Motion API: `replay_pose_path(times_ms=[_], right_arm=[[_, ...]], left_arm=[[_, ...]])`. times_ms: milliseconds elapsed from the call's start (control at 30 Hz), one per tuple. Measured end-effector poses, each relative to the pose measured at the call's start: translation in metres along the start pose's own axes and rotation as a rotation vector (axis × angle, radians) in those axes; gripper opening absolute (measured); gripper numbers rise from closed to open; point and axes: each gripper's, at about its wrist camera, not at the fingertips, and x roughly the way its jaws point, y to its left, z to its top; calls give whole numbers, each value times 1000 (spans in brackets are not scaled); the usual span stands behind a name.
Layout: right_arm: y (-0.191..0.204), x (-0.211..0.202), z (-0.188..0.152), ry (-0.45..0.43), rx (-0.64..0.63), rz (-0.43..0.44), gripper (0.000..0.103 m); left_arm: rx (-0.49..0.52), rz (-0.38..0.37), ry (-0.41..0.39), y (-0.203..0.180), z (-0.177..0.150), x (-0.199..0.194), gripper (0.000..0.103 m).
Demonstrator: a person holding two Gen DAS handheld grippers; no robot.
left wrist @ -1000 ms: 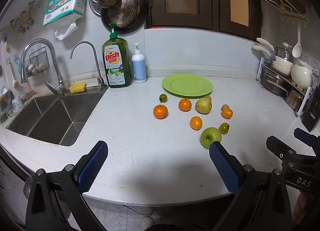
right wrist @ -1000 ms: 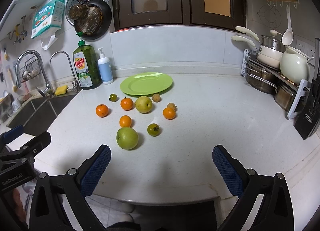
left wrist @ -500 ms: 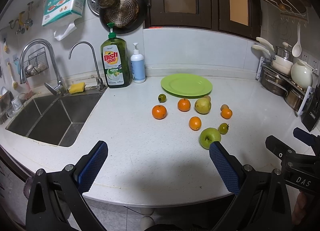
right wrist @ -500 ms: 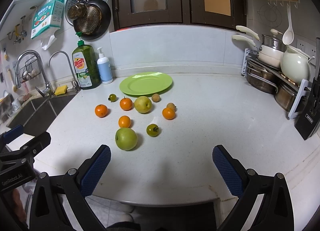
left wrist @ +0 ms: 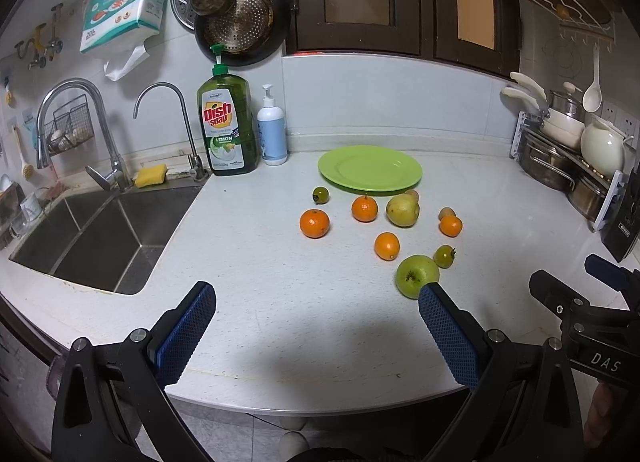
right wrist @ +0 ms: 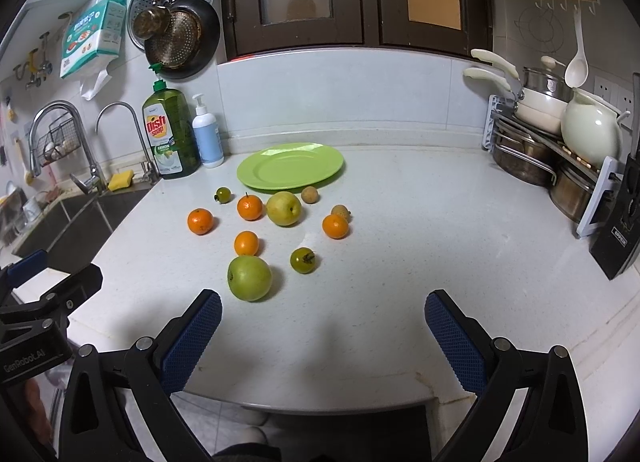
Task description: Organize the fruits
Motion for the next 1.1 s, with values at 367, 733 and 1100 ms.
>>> replay_pose_path(times_ms=[367, 733, 1100], right_arm=[[-2, 8, 0, 7, 0, 2, 102], [-6, 22, 1, 37, -1, 12, 102], [-15, 60, 12, 86, -78, 59, 94]], left_arm=[[5, -1, 8, -5, 0, 6, 103], [35, -41, 33, -13, 6, 25, 103], [176, -170, 61, -46, 12, 58, 84]])
